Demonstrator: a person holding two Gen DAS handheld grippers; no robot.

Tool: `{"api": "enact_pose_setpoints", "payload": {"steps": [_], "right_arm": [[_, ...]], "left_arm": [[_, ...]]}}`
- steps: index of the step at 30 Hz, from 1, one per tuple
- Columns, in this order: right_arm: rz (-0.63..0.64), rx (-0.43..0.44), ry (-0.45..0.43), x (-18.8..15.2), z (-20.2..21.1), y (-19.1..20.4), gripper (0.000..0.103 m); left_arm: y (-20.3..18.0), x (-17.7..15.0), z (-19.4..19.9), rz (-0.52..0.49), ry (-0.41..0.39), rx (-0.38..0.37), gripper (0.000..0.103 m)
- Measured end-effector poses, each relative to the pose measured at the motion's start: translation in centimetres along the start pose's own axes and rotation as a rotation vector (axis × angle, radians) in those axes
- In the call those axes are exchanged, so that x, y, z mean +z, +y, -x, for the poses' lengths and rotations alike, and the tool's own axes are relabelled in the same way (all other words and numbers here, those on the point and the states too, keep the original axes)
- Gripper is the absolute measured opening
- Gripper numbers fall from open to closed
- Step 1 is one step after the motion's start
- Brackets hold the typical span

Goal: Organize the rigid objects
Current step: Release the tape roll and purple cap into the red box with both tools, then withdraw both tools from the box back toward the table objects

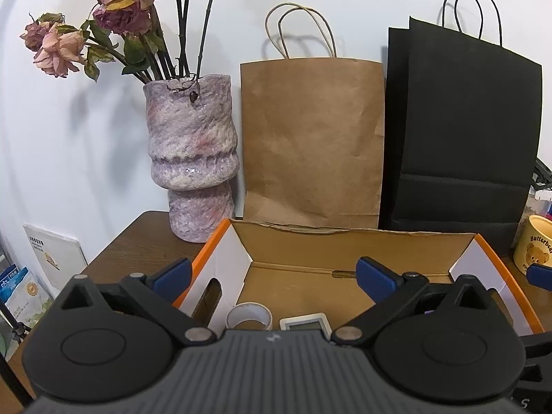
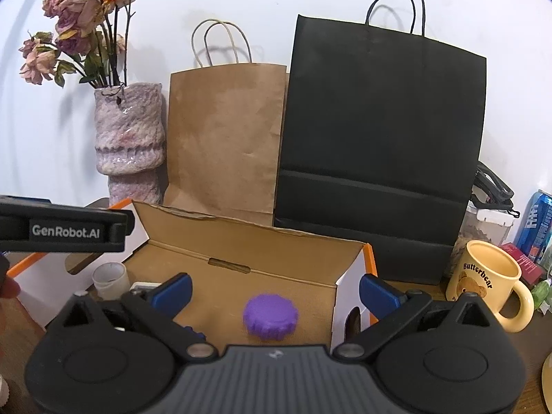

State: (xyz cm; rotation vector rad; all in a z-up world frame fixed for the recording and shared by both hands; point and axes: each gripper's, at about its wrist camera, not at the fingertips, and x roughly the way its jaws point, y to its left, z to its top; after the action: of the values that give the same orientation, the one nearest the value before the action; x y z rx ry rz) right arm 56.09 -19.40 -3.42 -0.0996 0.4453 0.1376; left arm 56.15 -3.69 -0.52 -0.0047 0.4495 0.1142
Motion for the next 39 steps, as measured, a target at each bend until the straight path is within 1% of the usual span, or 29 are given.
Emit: {"api": "enact_pose_setpoints", "payload": {"steps": [10, 17, 26, 39], "right_arm": [[-0.006, -0.002, -0.003, 0.0, 0.2, -0.1, 0.103], [-0.017, -0.001, -0.006, -0.3, 0.9, -0.3, 0.103], [-0.019, 0.002, -0.025, -0.9, 3.0, -0.8, 0.103], [-0.034, 0.004, -0.047, -2.2, 7.0, -0.4, 0.103]], "left_arm": [[0.2, 0.0, 0.3, 0.0, -0.008, 0.004, 0.103], [0.4, -0.1, 1.4, -0.002, -0.018, 0.0, 0.103], [0.7, -0.4, 4.0, -0.001, -0.051, -0.014, 0.103], [1.2, -1.7, 7.6, -0.001, -0.069, -0.02, 0.103]]}}
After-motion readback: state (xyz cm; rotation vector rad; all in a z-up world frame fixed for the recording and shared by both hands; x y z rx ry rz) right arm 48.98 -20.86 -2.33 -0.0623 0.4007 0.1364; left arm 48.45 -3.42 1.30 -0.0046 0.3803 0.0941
